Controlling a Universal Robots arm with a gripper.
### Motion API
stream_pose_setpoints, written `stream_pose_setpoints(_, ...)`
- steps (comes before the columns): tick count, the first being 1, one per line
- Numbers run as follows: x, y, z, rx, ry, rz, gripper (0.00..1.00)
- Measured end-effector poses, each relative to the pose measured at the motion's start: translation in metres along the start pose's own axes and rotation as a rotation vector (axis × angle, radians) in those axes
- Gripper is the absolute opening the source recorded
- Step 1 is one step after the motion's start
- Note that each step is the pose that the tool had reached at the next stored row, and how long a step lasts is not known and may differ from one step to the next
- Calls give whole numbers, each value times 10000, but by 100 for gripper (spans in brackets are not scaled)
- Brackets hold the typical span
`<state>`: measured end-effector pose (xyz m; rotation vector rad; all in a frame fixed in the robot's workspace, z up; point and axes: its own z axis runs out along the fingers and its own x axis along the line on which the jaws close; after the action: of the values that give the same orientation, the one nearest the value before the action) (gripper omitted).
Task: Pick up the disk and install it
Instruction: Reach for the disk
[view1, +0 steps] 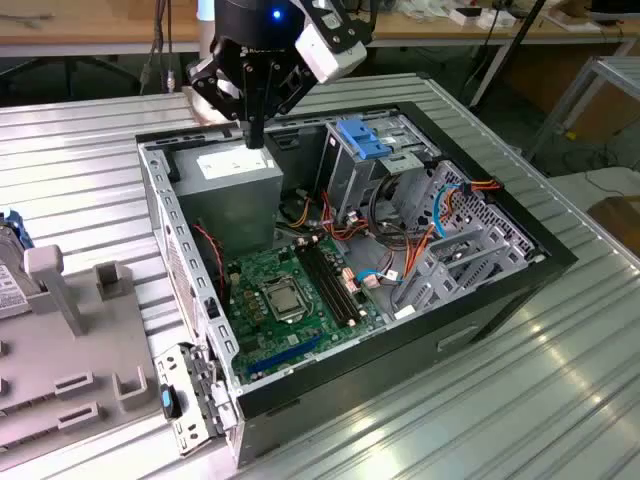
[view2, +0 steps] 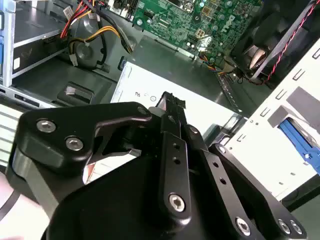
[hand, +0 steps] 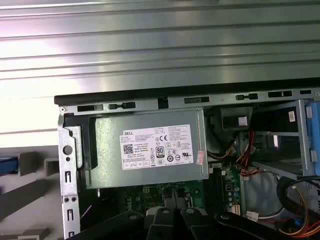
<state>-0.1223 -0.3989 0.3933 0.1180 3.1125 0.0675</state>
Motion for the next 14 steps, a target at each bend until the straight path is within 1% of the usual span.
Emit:
stream_pose_setpoints(2,68,-6,-2,-1,0,0,11)
stream_pose_setpoints(10,191,-17,-5,-1,0,0,11)
stream_pose_setpoints(14,288,-27,-8,-1,0,0,11)
